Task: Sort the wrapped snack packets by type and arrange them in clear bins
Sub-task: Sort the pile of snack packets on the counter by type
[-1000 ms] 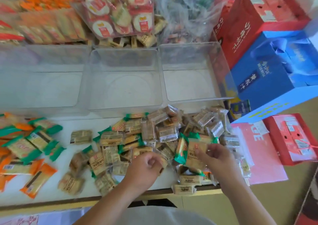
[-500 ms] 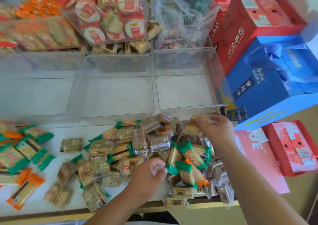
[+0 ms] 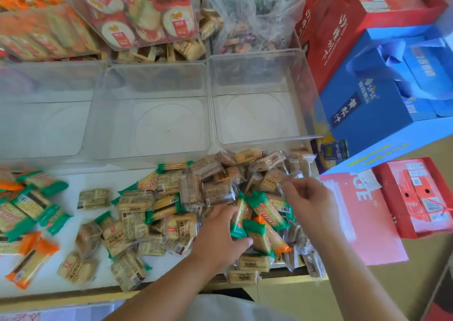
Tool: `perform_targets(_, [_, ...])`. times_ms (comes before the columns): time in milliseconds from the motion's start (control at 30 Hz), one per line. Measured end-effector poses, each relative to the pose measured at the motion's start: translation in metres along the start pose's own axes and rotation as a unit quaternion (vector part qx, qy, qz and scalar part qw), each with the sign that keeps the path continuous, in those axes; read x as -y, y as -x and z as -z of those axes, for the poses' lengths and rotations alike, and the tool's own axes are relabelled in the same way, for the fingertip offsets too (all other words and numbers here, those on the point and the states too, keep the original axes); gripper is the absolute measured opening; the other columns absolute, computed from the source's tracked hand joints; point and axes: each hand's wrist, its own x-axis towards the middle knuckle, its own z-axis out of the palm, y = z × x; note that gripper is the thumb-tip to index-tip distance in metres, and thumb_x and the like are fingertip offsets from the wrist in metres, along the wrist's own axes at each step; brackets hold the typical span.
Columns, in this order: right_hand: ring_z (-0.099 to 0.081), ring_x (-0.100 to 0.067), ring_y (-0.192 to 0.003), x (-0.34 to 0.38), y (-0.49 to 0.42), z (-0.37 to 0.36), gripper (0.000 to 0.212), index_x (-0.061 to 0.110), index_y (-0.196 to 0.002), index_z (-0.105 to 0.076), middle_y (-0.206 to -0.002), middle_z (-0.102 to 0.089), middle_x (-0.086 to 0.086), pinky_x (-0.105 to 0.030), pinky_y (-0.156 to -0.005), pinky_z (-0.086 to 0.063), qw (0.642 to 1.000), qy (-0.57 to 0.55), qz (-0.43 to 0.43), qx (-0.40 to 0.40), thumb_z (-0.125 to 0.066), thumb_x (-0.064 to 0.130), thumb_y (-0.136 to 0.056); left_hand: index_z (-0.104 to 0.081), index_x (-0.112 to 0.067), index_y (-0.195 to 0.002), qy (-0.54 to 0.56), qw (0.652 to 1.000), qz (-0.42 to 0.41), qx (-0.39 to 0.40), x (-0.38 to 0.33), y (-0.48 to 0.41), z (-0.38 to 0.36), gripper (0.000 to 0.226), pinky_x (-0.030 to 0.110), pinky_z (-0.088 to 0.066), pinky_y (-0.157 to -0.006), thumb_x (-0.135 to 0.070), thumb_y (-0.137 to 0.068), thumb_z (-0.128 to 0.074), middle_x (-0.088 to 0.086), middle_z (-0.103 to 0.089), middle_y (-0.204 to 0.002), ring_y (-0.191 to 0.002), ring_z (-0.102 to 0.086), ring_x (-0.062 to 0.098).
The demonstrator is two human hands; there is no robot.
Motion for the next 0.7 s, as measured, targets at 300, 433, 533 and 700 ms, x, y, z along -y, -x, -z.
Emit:
perform_targets(300, [-0.061, 0.002, -0.093, -0.075, 0.04, -0.013, 0.038, 0.034, -0.107, -0.062, -0.104, -0.061, 0.01, -0.02, -0.071, -0.056, 0.996, 0.056, 0.064, -0.005, -0.077, 0.007, -0.085, -0.038, -0.033, -0.138, -0.071, 0.994, -0.05, -0.06, -0.008, -0.019, -0.046, 0.082, 0.029, -0.04, -0.109, -0.047, -0.07, -0.081, -0.012, -0.037, -0.135, -0.128, -0.035, 0.009])
perform_targets(433, [-0.063, -0.012, -0.088, -0.082, 0.03, -0.007, 0.049, 0.026, -0.121, -0.059, -0.104, -0.056, 0.01, -0.035, -0.07, -0.057, 0.989, 0.105, 0.098, -0.032, -0.079, 0.006, -0.081, -0.04, -0.036, -0.134, -0.056, 0.994, -0.073, -0.058, -0.005, -0.014, -0.052, 0.075, 0.031, -0.041, -0.112, -0.042, -0.072, -0.082, -0.012, -0.029, -0.14, -0.133, -0.035, 0.01])
perform_targets(533, [-0.065, -0.017, -0.095, -0.08, 0.017, -0.004, 0.054, 0.029, -0.13, -0.057, -0.112, -0.063, 0.013, -0.043, -0.078, -0.058, 0.99, 0.131, 0.051, 0.028, -0.081, 0.023, -0.082, -0.042, -0.04, -0.145, -0.058, 0.996, -0.056, -0.028, -0.001, -0.016, -0.055, 0.082, 0.04, -0.029, -0.123, -0.043, -0.074, -0.083, -0.011, -0.016, -0.156, -0.149, -0.015, 0.016])
perform_targets(700, [-0.063, -0.012, -0.094, -0.07, 0.011, -0.013, 0.062, 0.036, -0.123, -0.052, -0.103, -0.064, 0.012, -0.038, -0.075, -0.056, 0.981, 0.185, 0.013, 0.057, -0.081, 0.06, -0.074, -0.061, -0.039, -0.112, -0.047, 0.996, -0.066, -0.033, -0.003, -0.018, -0.053, 0.051, 0.037, -0.041, -0.111, -0.044, -0.067, -0.085, -0.013, -0.024, -0.148, -0.141, -0.024, 0.015])
